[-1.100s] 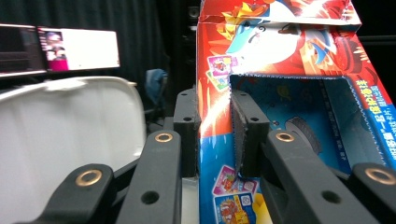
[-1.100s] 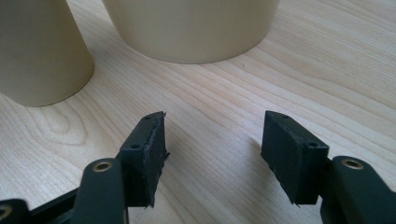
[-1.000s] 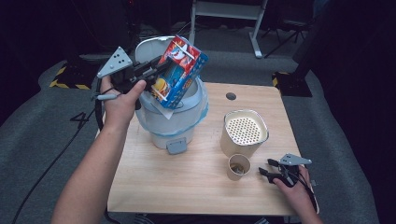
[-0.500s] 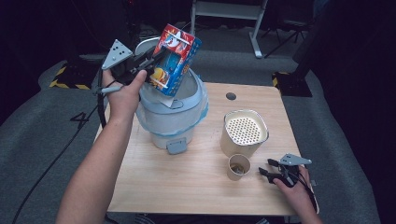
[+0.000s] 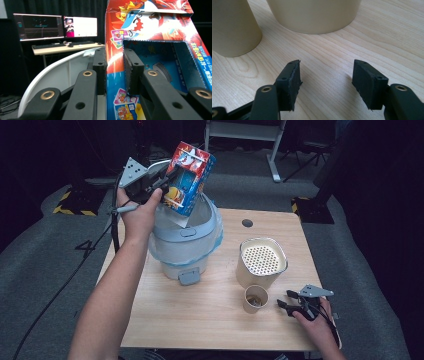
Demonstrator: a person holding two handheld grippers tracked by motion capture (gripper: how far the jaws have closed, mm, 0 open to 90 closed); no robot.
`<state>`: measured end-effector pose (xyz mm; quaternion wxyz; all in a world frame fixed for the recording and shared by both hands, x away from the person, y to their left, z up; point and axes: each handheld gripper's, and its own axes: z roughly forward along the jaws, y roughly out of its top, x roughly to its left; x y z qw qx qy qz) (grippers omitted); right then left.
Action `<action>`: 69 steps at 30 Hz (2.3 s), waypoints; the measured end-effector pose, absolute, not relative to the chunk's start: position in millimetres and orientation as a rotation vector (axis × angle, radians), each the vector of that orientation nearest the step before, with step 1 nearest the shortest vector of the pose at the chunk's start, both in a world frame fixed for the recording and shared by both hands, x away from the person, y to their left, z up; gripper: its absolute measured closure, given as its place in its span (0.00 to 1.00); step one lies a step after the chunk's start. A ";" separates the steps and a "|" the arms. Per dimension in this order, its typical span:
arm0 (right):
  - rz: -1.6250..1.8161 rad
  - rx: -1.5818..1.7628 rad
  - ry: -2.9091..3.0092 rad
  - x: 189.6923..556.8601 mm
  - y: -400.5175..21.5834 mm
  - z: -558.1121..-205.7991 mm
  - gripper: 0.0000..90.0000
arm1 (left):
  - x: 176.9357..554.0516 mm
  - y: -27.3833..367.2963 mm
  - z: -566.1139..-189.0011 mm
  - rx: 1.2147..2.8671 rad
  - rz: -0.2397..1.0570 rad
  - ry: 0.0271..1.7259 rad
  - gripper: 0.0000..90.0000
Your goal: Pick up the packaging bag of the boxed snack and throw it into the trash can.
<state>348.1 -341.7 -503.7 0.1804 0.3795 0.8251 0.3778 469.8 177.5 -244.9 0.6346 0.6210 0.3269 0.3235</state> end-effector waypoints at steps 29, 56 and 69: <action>1.062 1.073 2.329 347.8 -341.6 -503.5 0.44 | 477.2 165.5 -253.4 1.578 0.702 0.772 0.68; 1.065 1.075 2.328 348.1 -341.7 -503.7 0.43 | 466.4 163.4 -258.4 1.754 0.583 0.811 0.51; 1.062 1.074 2.329 348.0 -341.7 -503.6 0.43 | 461.9 164.9 -257.9 1.778 0.611 0.817 0.48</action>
